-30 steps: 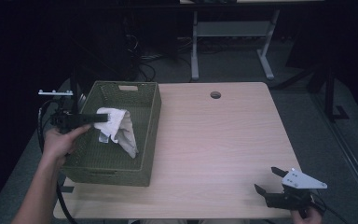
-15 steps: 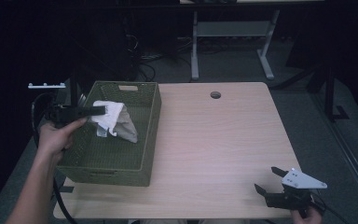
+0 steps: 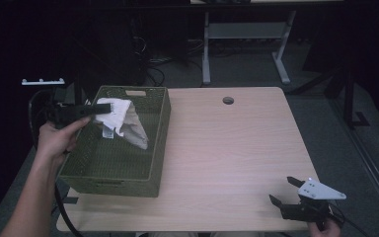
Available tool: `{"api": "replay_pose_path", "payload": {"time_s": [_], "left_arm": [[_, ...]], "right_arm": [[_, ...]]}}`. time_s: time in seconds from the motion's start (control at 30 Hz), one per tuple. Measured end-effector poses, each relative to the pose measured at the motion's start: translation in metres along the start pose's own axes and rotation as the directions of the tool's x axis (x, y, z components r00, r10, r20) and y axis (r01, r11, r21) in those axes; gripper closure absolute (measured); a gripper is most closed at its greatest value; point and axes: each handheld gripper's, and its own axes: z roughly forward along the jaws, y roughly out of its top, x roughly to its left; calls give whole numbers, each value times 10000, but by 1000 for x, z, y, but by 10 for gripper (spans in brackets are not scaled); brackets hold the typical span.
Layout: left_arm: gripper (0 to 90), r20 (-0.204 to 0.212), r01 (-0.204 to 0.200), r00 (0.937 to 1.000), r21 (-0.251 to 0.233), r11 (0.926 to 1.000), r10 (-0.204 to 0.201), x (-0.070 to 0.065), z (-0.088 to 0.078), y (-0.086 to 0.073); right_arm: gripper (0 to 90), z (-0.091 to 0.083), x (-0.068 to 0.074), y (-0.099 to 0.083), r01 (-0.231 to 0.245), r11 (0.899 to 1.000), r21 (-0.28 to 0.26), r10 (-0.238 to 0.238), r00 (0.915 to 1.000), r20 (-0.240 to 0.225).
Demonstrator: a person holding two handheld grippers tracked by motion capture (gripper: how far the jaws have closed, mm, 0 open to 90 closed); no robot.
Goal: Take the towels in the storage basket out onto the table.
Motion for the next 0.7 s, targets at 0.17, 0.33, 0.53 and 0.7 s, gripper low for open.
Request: {"api": "replay_pose_path", "payload": {"time_s": [0.17, 0.33, 0.53, 0.7], "left_arm": [[877, 70, -184, 9998, -46, 9998, 184, -8, -2, 10], [876, 116, -465, 9988, -64, 9989, 466, -21, 0, 23], [876, 233, -787, 9966, 4, 9969, 786, -36, 4, 35], [876, 378, -1124, 9930, 82, 9936, 1120, -51, 9, 46]], "right_arm": [[138, 0, 0, 0, -45, 10000, 46, 46, 10000, -9], [138, 0, 0, 0, -40, 10000, 21, 40, 10000, -10], [138, 1, 0, 0, -47, 10000, 15, 47, 10000, -28], [138, 1, 0, 0, -49, 10000, 12, 49, 10000, -34]]}}
